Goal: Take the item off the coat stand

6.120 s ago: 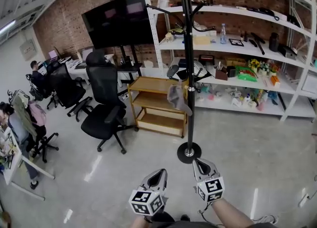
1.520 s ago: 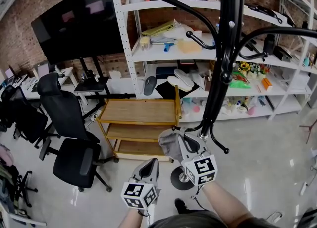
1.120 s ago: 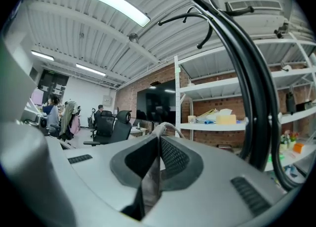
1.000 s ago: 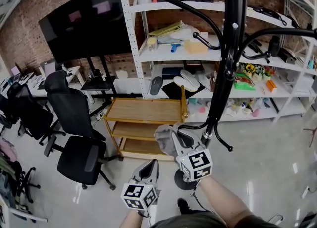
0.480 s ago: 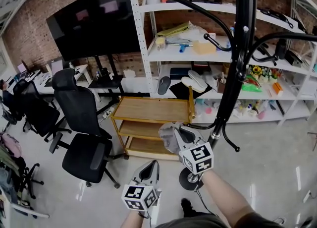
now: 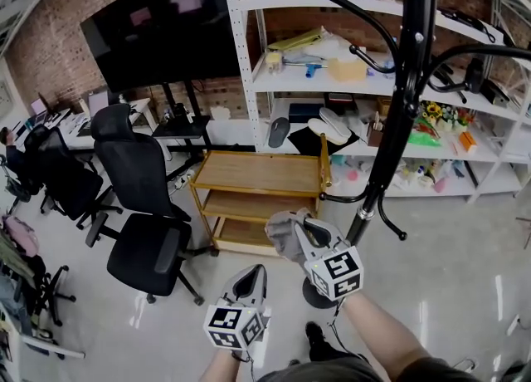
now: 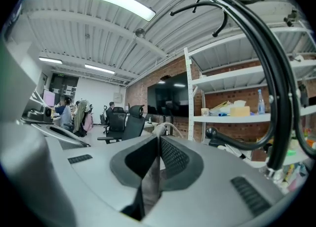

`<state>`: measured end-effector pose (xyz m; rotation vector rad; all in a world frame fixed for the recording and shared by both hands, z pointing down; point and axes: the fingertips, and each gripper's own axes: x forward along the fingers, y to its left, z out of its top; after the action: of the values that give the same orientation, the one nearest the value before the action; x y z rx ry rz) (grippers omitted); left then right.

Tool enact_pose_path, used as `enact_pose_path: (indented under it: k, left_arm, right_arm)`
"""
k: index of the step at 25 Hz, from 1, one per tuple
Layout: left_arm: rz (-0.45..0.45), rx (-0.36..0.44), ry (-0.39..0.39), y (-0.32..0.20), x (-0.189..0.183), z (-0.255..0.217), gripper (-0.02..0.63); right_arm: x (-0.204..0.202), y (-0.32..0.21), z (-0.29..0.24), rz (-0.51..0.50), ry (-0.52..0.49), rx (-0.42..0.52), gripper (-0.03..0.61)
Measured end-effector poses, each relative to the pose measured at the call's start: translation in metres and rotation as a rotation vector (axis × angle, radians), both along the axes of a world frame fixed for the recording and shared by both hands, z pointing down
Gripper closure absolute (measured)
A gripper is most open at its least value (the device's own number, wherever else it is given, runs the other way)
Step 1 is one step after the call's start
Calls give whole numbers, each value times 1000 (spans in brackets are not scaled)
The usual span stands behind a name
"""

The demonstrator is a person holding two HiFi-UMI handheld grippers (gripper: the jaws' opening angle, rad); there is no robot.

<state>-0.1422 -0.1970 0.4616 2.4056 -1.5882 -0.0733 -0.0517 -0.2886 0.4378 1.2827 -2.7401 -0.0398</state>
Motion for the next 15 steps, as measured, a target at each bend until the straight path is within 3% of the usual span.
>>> enact_pose_path:
  k: [9,15]
  left_arm:
    - [48,-47,34,57,15,25,606]
    - [61,-47,58,80,24,26,606]
  right_arm:
    - [15,78,34,37,12,-74,551]
    - [14,123,51,8,56,-94,551]
